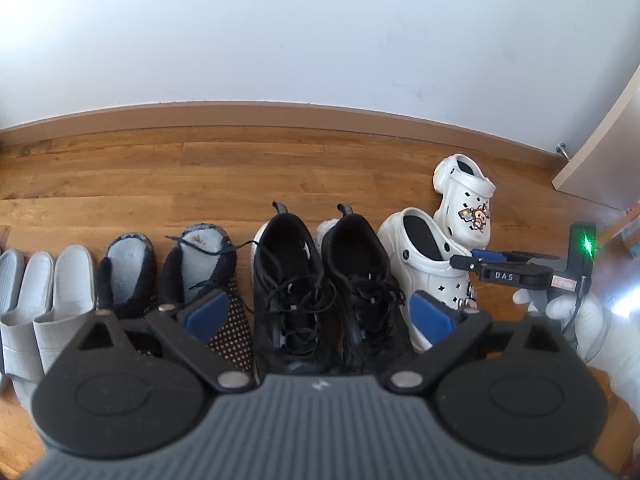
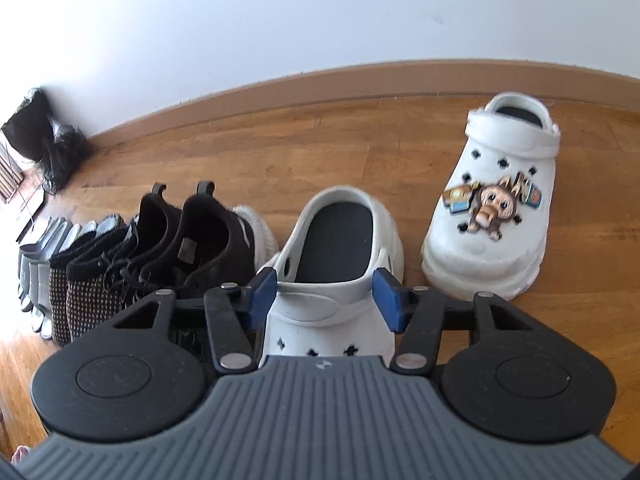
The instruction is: Organize scattered shoes
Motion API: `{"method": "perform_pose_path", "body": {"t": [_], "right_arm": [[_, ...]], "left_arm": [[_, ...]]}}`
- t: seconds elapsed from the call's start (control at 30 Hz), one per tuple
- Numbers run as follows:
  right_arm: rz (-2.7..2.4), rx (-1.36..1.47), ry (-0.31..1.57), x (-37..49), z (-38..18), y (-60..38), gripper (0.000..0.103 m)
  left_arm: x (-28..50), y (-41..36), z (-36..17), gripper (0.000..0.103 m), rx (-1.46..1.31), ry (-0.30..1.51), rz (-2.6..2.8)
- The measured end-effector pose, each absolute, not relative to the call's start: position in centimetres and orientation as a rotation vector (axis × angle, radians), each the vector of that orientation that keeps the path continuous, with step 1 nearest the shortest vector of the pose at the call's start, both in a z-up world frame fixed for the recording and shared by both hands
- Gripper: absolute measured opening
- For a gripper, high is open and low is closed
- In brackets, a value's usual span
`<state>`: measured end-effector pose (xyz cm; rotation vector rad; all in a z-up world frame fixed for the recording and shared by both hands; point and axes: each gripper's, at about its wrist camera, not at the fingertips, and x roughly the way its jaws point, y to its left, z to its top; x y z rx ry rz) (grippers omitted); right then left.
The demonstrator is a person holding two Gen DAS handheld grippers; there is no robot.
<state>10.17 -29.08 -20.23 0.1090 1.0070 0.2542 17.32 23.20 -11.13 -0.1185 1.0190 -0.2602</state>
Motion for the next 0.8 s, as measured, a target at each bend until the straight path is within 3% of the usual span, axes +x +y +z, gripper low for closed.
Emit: {"method": "perform_pose_path", "body": {"t": [0.1,0.23,0.33,0.57,0.8], "right_arm": [[0.206,0.126,1.0,11.0,-20.2,-30.0,0.061],[0.102,0.146,0.978,12.9,-20.1,-31.8,0.087],[0.025,0.161,0.96,14.3,-20.1,-33.1,0.1],[-0.154,0.194,0.915,17.7,-19.9,-36.1,0.102],[-0.257,0.151,0.903,22.3,-23.4,-38.1,0.102]], "left_arm": [[17.4,23.0,-11.4,0.098,-0.119,1.027,-0.266],[17.6,22.9,-11.7,0.098,-0.119,1.036,-0.269],[17.8,22.9,-12.0,0.098,-0.121,1.043,-0.267],[17.8,23.0,-13.1,0.098,-0.127,1.075,-0.259],[17.2,24.0,-14.4,0.098,-0.125,1.11,-0.218]]}}
